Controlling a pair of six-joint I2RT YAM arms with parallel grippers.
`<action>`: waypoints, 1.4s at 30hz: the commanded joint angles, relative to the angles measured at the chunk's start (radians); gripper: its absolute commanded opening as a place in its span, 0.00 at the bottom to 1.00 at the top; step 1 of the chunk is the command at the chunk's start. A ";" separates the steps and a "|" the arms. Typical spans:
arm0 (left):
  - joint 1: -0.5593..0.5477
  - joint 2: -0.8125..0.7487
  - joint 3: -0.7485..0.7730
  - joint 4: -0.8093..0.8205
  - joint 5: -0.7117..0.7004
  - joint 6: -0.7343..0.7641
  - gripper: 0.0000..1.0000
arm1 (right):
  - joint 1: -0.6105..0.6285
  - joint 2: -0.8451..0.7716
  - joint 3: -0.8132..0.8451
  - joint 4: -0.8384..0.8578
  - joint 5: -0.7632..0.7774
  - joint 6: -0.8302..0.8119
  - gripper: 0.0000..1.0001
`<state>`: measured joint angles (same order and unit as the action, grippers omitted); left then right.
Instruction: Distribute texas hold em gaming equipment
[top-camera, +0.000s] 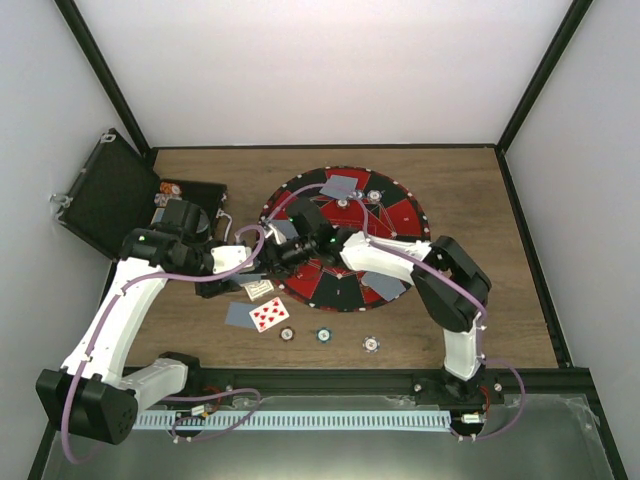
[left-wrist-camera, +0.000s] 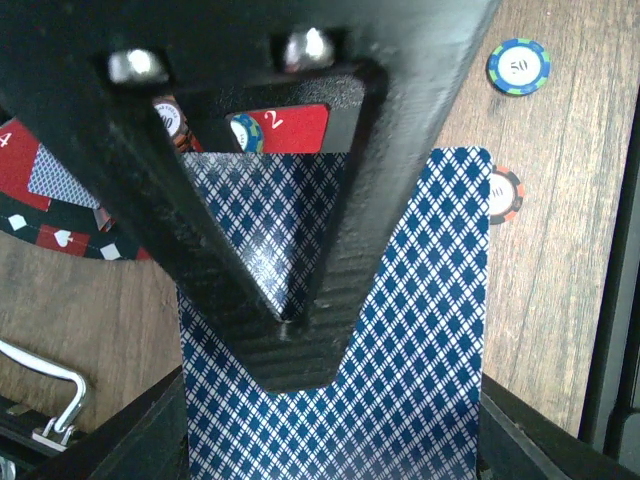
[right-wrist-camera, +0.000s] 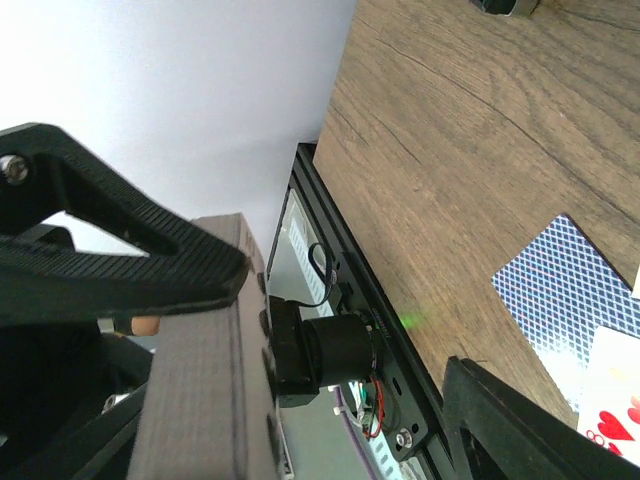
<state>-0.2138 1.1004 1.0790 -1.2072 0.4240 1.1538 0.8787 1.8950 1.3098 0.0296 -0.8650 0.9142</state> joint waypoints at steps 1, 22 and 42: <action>0.004 0.001 0.027 -0.007 0.025 0.007 0.04 | 0.002 0.036 0.073 -0.026 -0.022 -0.009 0.65; 0.004 0.016 0.039 -0.002 0.027 0.006 0.04 | -0.073 -0.119 -0.052 -0.096 0.024 -0.068 0.31; 0.004 0.015 0.033 0.000 0.013 0.001 0.04 | -0.181 -0.253 0.153 -0.618 0.396 -0.450 0.01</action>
<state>-0.2127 1.1191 1.0794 -1.2068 0.4202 1.1526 0.7456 1.6810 1.3140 -0.3347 -0.7235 0.6804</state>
